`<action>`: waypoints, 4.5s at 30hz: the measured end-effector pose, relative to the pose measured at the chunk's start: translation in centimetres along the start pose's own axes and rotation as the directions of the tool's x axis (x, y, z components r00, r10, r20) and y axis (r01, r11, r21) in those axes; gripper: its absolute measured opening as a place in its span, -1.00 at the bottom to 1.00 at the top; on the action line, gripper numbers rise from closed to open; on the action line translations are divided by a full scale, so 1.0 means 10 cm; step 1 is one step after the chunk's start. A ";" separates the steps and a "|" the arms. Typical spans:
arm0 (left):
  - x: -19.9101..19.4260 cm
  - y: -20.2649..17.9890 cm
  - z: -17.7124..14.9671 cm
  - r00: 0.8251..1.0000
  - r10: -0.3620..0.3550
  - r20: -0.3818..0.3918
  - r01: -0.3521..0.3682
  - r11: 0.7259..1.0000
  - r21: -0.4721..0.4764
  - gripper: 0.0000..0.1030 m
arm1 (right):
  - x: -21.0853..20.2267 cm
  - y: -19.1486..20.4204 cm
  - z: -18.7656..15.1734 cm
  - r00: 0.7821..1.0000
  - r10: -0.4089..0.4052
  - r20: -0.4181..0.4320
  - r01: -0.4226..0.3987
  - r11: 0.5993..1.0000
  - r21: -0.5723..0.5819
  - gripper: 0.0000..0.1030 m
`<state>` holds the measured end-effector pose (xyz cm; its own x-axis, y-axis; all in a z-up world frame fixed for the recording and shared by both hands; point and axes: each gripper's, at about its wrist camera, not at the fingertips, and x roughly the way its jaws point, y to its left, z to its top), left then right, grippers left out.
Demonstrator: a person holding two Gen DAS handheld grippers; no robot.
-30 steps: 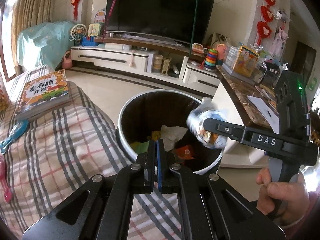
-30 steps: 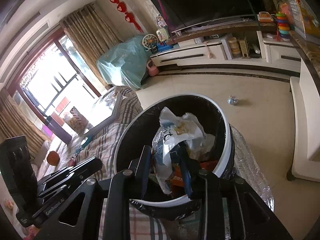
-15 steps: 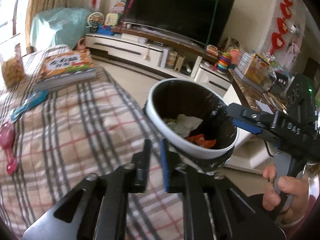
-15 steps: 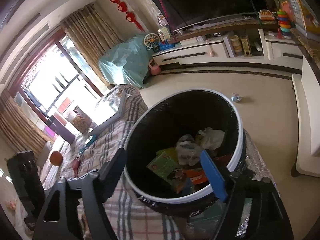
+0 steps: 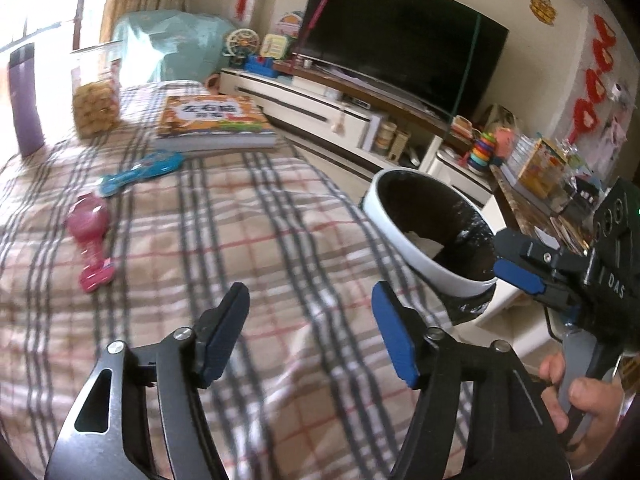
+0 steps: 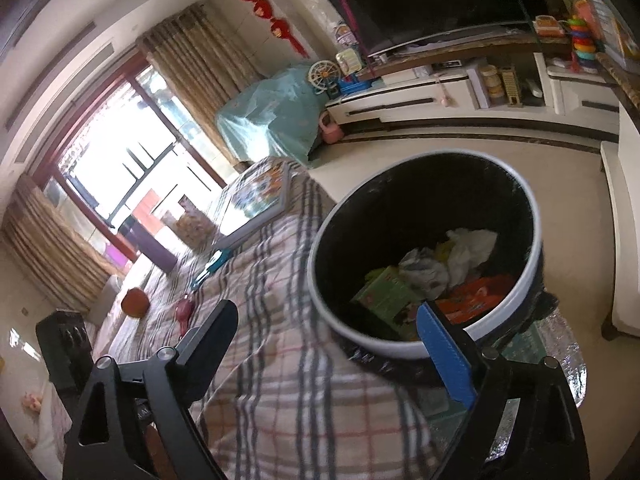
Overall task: Collect trash
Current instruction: 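Open both tools over the bin to drop the snack bag and wrapper, then move the left tool to the pink toy brush while the right tool approaches the blue brush, then grasp the pink brush with left tool while right tool grasps the blue brush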
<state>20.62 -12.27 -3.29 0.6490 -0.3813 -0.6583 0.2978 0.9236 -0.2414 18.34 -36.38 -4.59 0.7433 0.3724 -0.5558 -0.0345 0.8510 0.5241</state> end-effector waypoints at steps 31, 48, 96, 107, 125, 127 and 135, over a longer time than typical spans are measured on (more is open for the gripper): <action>-0.32 1.18 -0.13 0.975 0.222 -0.014 -0.220 0.958 -0.184 0.46 | 0.52 0.91 -0.53 0.991 0.082 -0.102 -0.098 0.981 -0.168 0.89; 0.30 1.50 0.22 0.951 0.298 -0.089 -0.305 0.948 -0.088 -0.57 | 0.78 1.03 -0.47 0.991 0.081 -0.109 -0.103 0.972 -0.211 0.89; -0.58 2.19 -0.43 0.995 0.097 -0.015 -0.098 0.963 -0.250 0.08 | 1.98 1.91 -0.46 0.959 -0.045 -0.281 -0.058 0.936 -0.347 -0.68; -0.58 2.14 -0.42 0.993 0.119 -0.023 -0.121 0.965 -0.233 0.15 | 1.12 1.53 -0.89 0.970 -0.011 -0.243 -0.065 0.951 -0.302 -0.34; -0.32 2.16 -0.20 0.932 0.351 -0.094 -0.361 0.921 -0.143 0.30 | 1.48 1.77 -0.80 0.973 -0.149 -0.174 0.075 0.926 -0.371 0.39; -0.30 2.10 -0.20 0.925 0.368 -0.096 -0.377 0.919 -0.113 0.15 | 1.50 1.78 -0.79 0.971 -0.160 -0.176 0.077 0.912 -0.403 0.39; -0.31 1.92 -0.23 0.918 0.387 -0.090 -0.393 0.918 -0.054 -0.24 | 1.51 1.77 -0.77 0.971 -0.161 -0.178 0.065 0.891 -0.449 -0.09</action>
<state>22.68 6.70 -7.54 0.6481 0.0113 -0.7614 -0.0191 0.9998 -0.0013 23.78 -12.86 -8.65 0.6081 0.2908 -0.7387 -0.2825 0.9489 0.1410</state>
